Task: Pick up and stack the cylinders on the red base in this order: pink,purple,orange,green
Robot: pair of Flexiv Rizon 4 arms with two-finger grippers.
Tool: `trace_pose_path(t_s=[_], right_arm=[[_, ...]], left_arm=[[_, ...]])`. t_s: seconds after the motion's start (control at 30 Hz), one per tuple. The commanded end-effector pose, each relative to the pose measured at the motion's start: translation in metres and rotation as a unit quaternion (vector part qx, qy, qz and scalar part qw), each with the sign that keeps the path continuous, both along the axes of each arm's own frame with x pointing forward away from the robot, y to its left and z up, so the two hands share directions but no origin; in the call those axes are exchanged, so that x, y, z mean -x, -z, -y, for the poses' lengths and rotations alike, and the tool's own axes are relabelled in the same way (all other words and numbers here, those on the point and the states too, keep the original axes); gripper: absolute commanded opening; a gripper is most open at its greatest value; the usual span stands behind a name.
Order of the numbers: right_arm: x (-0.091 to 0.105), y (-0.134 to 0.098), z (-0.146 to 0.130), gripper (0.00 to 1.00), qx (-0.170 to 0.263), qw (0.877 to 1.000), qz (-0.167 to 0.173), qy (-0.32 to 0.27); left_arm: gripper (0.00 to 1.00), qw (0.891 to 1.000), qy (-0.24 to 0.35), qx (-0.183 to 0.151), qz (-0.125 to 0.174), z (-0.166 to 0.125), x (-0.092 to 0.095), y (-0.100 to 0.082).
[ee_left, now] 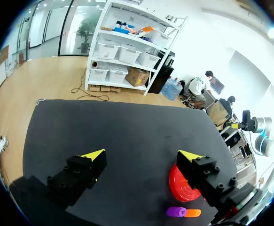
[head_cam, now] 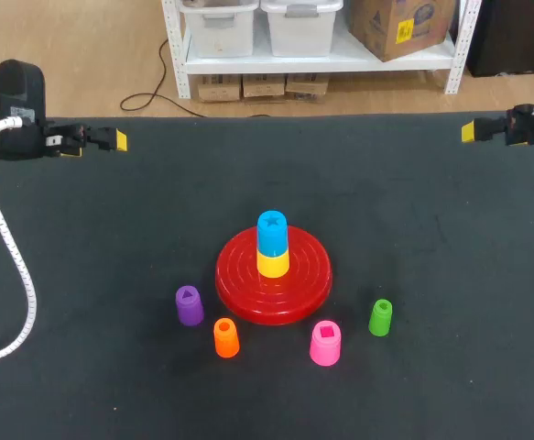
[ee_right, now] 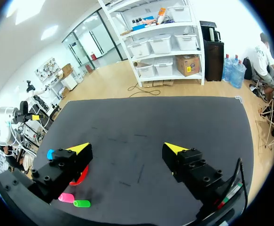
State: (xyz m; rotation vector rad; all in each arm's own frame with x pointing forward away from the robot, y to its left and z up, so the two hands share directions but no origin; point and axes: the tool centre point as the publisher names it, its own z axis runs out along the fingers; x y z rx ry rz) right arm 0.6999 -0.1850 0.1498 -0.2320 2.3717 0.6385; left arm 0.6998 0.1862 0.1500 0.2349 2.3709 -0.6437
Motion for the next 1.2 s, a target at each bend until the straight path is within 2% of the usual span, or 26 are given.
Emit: trace_pose_path(t_s=[0.03, 0.4, 0.5, 0.53, 0.67, 0.77, 0.83, 1.0, 1.2], right_arm=[[0.0, 0.0, 0.0, 1.0, 0.0, 1.0, 0.0, 0.0], [0.0, 0.0, 0.0, 1.0, 0.0, 1.0, 0.0, 0.0], [0.0, 0.0, 0.0, 1.0, 0.0, 1.0, 0.0, 0.0], [0.0, 0.0, 0.0, 1.0, 0.0, 1.0, 0.0, 0.0], [0.0, 0.0, 0.0, 1.0, 0.0, 1.0, 0.0, 0.0], [0.0, 0.0, 0.0, 1.0, 0.0, 1.0, 0.0, 0.0], [0.0, 0.0, 0.0, 1.0, 0.0, 1.0, 0.0, 0.0], [0.0, 0.0, 0.0, 1.0, 0.0, 1.0, 0.0, 0.0], [0.0, 0.0, 0.0, 1.0, 0.0, 1.0, 0.0, 0.0]], left_arm=[[1.0, 1.0, -0.001, -0.002, -0.001, 0.001, 0.0, 0.0], [1.0, 1.0, -0.001, -0.002, -0.001, 0.001, 0.0, 0.0], [1.0, 0.996, 0.057, 0.028, 0.055, -0.012, 0.014, -0.013], [1.0, 0.994, 0.074, 0.027, 0.076, -0.011, 0.025, -0.017], [1.0, 0.987, 0.111, 0.026, 0.111, -0.017, 0.054, -0.023], [1.0, 0.98, 0.145, 0.022, 0.136, -0.011, 0.075, -0.023], [1.0, 0.97, 0.177, 0.025, 0.163, -0.002, 0.086, -0.021], [1.0, 0.952, 0.25, 0.033, 0.176, 0.025, 0.101, -0.018], [1.0, 0.922, 0.336, 0.039, 0.189, 0.054, 0.11, -0.012]])
